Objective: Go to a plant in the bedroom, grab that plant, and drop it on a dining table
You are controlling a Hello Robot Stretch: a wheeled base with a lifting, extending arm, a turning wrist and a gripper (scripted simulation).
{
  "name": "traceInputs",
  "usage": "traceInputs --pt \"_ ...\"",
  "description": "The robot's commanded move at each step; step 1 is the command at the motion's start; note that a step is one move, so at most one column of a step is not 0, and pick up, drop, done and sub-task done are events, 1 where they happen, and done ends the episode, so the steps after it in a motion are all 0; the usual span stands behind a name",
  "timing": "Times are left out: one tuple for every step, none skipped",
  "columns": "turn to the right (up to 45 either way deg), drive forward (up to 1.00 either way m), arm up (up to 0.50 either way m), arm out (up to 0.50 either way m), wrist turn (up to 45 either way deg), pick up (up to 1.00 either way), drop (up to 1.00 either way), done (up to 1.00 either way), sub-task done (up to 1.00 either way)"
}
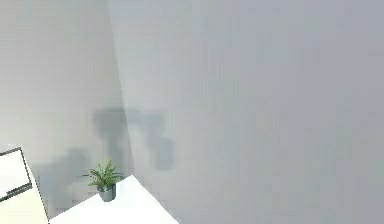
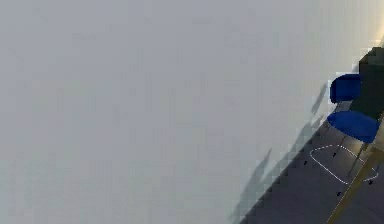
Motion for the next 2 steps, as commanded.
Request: traceInputs --pt "-45.0 0.0 0.0 0.0 0.0 0.0 0.0 0.0 0.0" --pt "-45.0 0.0 0.0 0.0 0.0 0.0 0.0 0.0 0.0"
